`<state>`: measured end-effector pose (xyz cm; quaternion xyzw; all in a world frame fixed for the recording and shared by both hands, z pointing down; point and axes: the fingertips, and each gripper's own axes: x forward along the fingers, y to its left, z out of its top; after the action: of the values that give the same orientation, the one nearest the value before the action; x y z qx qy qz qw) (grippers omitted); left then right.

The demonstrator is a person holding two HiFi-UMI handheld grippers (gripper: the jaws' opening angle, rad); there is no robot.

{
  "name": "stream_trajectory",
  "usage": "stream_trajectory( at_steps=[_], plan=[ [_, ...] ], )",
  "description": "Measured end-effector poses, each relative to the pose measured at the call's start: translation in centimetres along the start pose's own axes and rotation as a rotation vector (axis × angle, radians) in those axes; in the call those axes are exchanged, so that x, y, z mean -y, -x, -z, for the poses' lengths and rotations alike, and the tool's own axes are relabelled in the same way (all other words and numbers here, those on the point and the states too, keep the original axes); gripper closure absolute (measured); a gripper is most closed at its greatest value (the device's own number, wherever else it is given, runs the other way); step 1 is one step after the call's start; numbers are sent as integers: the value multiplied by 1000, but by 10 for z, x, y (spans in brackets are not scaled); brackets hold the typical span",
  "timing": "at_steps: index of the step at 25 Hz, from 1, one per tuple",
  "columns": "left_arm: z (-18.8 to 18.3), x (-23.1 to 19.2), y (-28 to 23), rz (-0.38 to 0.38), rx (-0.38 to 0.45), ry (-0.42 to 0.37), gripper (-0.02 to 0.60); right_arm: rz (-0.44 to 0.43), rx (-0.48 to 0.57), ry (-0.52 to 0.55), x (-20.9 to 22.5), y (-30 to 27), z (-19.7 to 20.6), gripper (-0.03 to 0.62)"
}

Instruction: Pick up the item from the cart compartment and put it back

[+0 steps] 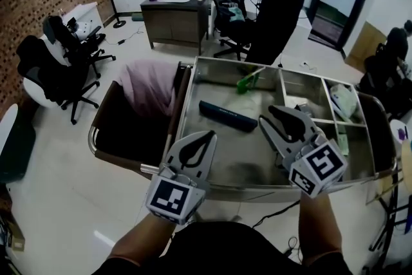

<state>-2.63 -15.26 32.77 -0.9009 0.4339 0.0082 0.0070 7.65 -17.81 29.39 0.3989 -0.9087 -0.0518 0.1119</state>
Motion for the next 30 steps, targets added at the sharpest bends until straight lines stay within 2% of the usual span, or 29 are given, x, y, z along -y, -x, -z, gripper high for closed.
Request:
stream_trajectory(
  at_steps=[10, 11, 13, 19, 26, 30],
  plan=[
    [0, -2, 0, -10, -2, -3, 581, -56, -69, 99, 4, -42, -3, 453],
    [1, -2, 0, -11, -3, -4, 581, -75, -84, 109, 3, -48, 0, 439],
    [3, -3, 0, -13, -5, -1, 581, -125, -127, 132, 0, -62, 10, 361],
    [3, -4, 1, -14, 0, 1, 581, -184, -290, 229, -3, -105, 46, 359],
    [4, -8, 4, -27, -1, 10, 581, -215, -372, 239, -1, -134, 64, 359],
    [4, -8, 4, -27, 3, 12, 581, -246, -479, 249, 3, -150, 94, 359]
  ],
)
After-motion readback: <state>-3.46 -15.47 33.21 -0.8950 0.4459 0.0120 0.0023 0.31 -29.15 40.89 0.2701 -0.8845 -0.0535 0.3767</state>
